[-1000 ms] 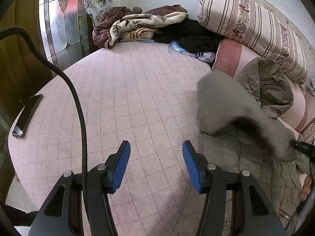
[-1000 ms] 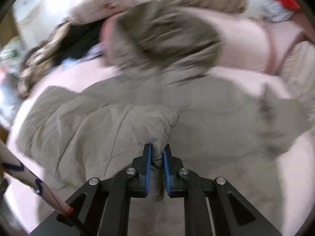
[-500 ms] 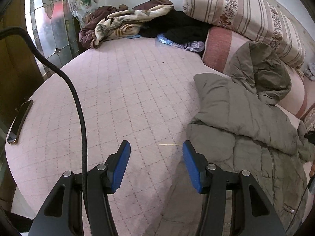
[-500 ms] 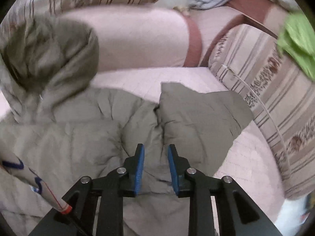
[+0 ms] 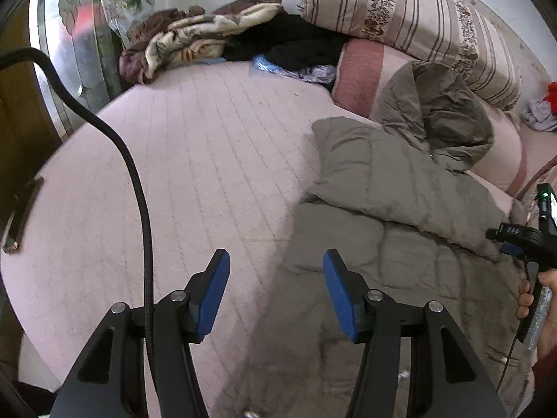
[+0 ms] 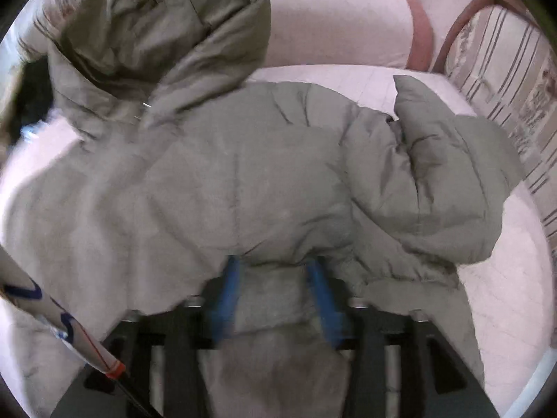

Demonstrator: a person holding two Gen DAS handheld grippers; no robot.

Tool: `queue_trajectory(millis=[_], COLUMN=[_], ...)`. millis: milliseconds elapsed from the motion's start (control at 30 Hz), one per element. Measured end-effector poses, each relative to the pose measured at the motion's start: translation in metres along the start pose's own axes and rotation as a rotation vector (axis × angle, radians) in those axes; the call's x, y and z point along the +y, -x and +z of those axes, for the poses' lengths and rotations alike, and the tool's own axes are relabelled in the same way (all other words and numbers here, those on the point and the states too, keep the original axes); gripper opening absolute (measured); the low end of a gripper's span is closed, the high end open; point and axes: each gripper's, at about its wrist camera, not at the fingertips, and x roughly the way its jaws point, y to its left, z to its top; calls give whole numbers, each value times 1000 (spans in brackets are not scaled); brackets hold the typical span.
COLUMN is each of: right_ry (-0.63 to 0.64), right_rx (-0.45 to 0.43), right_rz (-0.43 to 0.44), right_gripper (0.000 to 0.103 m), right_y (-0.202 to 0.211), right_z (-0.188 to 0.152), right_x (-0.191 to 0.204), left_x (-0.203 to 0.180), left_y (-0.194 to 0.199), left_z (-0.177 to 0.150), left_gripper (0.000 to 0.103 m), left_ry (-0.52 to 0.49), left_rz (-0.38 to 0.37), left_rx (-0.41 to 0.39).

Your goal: Fold large clothes

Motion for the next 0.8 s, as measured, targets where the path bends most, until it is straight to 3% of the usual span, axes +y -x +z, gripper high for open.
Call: queue_trajectory(millis=[33, 133, 233, 300, 367, 500, 633, 800], right_ry=[-7, -28, -129, -223, -354, -532, -628, -664], right_rx=[-34, -77, -83, -78, -72, -61, -65, -118], right_rz=[2, -9, -63, -92, -100, -71, -16, 30], right_gripper=[79, 80, 80, 77, 68, 63, 63, 64], right_y=[15, 41, 51, 50, 44, 23, -7, -35], right_z=[-1, -8, -17, -25, -34, -42, -31, 4], right_x=[-10, -46, -112, -156, -208, -276, -312, -333], left_x=[-2, -14, -30, -40, -53, -70, -74, -78], left_y=[3, 13, 22, 23, 18, 8, -4, -15], left_z=[-1, -8, -19, -26, -37, -48, -47, -40], left_gripper=[55, 55, 55, 58, 58, 58, 58, 58], left_ry=[1, -28, -70, -89, -112, -158, -156, -131], left_rz=[-21, -36, -57, -82, -121, -112, -108, -168], left_rx=[6, -3, -13, -1, 20, 16, -1, 11])
